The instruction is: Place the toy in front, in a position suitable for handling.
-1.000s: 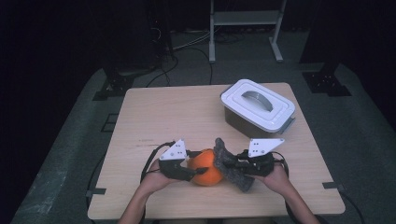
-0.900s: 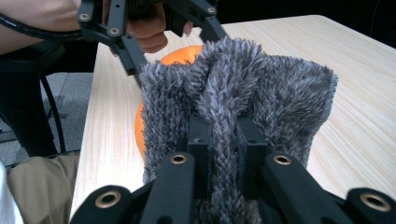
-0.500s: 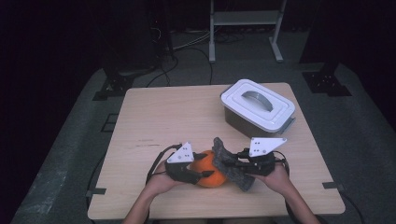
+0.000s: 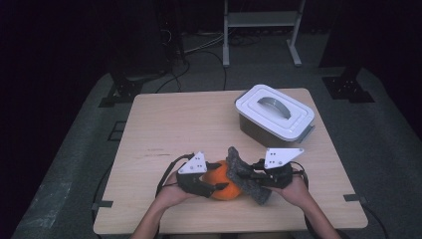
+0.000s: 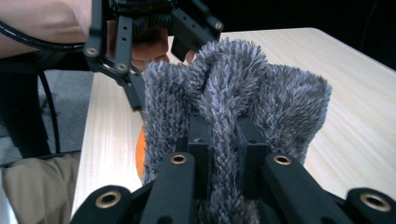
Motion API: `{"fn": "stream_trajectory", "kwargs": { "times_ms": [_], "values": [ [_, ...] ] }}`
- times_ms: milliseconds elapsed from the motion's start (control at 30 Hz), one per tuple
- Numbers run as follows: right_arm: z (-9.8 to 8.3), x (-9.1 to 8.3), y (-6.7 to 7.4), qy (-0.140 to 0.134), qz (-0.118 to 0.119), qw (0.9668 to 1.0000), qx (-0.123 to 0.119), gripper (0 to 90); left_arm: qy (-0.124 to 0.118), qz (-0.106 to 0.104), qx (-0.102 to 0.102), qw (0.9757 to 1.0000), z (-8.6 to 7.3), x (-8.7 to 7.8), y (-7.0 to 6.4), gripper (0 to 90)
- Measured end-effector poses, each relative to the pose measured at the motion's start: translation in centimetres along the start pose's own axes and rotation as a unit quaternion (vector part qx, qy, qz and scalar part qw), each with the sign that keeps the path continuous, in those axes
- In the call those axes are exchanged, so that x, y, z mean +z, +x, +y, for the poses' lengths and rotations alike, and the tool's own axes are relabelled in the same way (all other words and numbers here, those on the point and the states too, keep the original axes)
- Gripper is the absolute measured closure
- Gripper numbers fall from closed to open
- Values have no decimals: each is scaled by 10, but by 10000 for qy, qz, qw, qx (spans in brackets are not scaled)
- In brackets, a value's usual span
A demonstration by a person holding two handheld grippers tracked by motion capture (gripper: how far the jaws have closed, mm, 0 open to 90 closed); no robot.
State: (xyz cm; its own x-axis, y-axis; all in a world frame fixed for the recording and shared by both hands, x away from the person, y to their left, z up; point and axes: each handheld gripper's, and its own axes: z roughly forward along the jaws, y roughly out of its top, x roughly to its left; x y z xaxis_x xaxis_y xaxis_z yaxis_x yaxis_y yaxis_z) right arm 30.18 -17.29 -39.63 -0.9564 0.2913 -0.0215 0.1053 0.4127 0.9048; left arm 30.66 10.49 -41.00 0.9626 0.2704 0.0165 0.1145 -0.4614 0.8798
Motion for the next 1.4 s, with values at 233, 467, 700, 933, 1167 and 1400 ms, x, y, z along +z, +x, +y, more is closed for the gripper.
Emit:
{"fn": "stream_trajectory", "kwargs": {
  "times_ms": [233,467,700,933,1167,1400],
  "values": [
    [-3,1,-1,46,24,10000,-13,787,138,-75,-94,9998,-6,5,3,229],
    [-16,-4,-15,173,-124,9995,247,786,57,35,-131,9999,-4,-3,4,407],
    [1,-10,-6,-181,-109,9997,109,786,23,307,-85,9995,3,-7,3,437],
    [4,1,3,29,-130,9999,-61,786,140,338,13,9993,2,-2,0,419],
    [-2,5,1,99,-59,9999,6,786,215,210,-96,9995,-4,2,7,130],
    [-10,2,-9,146,-131,9997,124,787,152,177,-83,9997,-7,-1,6,388]
  ]
}}
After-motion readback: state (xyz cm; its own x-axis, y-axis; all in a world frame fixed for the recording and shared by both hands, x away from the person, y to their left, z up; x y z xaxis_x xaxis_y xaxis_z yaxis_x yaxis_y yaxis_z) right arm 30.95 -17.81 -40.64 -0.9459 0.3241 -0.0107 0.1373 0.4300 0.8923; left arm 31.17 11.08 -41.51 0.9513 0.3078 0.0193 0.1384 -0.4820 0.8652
